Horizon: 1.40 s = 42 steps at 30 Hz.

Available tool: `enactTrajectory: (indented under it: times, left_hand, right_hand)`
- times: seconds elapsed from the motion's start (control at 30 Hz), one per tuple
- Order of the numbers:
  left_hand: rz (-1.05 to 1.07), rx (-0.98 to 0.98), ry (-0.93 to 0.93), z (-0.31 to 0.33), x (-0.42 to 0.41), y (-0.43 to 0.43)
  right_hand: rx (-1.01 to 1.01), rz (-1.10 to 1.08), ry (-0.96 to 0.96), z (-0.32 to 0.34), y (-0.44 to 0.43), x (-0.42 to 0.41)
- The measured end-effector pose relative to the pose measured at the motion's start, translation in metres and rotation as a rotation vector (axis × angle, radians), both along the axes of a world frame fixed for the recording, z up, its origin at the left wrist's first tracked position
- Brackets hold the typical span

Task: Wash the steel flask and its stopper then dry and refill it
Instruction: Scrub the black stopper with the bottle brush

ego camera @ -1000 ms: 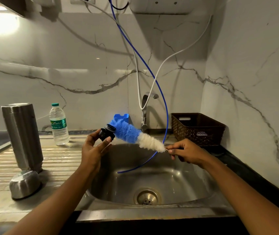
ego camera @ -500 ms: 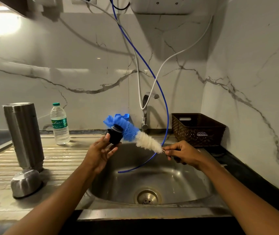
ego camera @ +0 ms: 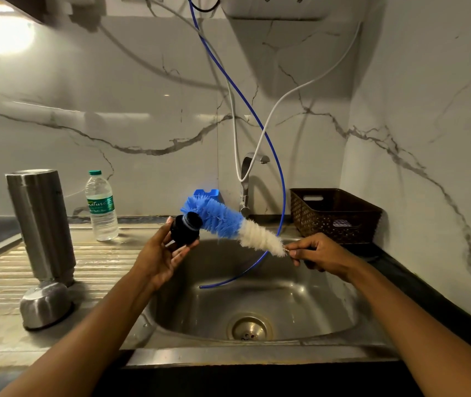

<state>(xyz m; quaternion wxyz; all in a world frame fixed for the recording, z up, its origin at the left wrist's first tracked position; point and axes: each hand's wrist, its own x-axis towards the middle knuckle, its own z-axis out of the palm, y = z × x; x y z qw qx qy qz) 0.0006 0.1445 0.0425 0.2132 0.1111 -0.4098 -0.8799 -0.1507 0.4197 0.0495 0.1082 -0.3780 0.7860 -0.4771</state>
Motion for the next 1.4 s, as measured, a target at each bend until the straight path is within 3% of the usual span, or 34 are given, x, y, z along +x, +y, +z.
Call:
enactTrajectory:
  times: [0.23, 0.4, 0.5, 0.6, 0.8, 1.0, 1.17, 1.3, 1.4]
  left_hand:
    - [0.098, -0.129, -0.080, -0.002, -0.003, 0.003]
    - [0.141, -0.208, -0.128, -0.009, -0.007, 0.007]
    - [0.213, -0.184, -0.106, -0.009, -0.009, 0.006]
    - [0.277, -0.164, -0.082, -0.009, -0.010, 0.000]
    - [0.201, -0.178, -0.148, -0.013, -0.014, 0.003]
    - [0.314, -0.068, -0.087, -0.013, -0.010, -0.020]
    - [0.236, -0.135, -0.118, -0.015, -0.017, -0.007]
    - [0.307, -0.045, -0.037, -0.012, -0.013, -0.018]
    - [0.261, -0.082, -0.045, -0.013, -0.013, -0.016]
  right_hand:
    - [0.036, 0.006, 0.076, -0.001, -0.006, -0.001]
    - [0.112, -0.040, 0.258, 0.002, 0.000, -0.006]
    - [0.143, -0.048, 0.389, -0.001, -0.010, -0.003]
    - [0.127, -0.071, 0.385, 0.004, -0.006, -0.004]
    - [0.151, -0.086, 0.548, -0.004, -0.026, 0.006]
    - [0.129, -0.082, 0.451, -0.003, -0.018, 0.001]
    - [0.137, -0.051, 0.486, -0.007, -0.031, 0.009]
    - [0.135, -0.048, 0.414, -0.001, -0.019, 0.002]
    - [0.124, -0.052, 0.412, -0.005, -0.018, 0.002]
